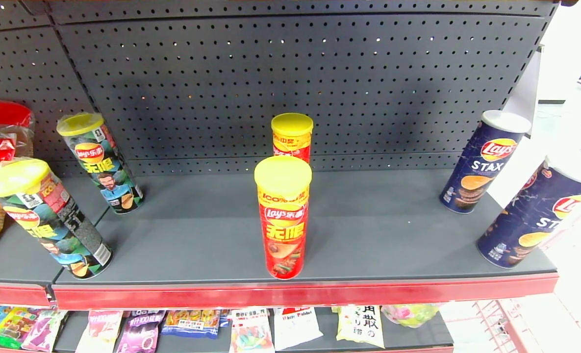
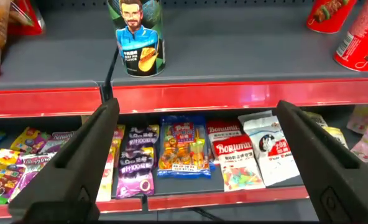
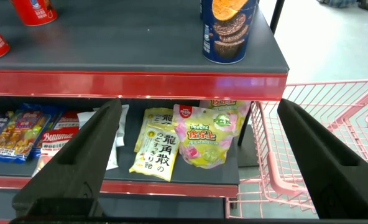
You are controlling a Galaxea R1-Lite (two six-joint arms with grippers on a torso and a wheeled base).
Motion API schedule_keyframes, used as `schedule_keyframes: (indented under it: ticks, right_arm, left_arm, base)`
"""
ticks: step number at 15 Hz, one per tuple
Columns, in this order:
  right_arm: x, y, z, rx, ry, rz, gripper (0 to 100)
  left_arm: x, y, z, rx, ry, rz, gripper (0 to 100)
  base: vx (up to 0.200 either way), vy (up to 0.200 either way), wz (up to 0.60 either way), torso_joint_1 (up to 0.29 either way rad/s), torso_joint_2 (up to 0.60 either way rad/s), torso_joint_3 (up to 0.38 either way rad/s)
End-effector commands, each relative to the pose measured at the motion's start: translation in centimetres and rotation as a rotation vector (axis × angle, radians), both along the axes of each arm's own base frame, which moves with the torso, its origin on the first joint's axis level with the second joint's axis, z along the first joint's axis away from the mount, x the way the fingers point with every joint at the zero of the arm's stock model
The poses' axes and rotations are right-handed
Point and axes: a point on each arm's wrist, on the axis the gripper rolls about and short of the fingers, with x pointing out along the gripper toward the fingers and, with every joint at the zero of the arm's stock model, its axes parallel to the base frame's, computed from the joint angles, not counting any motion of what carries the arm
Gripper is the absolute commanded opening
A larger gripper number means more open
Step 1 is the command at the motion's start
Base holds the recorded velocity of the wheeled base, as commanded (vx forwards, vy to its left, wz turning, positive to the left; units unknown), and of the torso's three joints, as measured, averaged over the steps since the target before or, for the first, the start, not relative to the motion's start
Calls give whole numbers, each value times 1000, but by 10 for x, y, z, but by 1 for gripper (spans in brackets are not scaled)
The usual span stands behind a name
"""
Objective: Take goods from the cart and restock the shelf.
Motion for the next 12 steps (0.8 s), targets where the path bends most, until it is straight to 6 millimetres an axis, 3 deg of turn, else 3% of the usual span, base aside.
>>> schedule_keyframes:
  ticks: [1, 12]
  right_arm:
    - [0, 0, 0, -2, 0, 1, 100]
    - [0, 0, 0, 4, 1, 1, 100]
  left_arm:
    - [0, 0, 0, -1, 3, -1, 100]
    - [0, 0, 0, -1, 1, 1, 100]
  base:
    - [0, 0, 0, 0, 0, 0]
    - [0, 0, 0, 0, 0, 0]
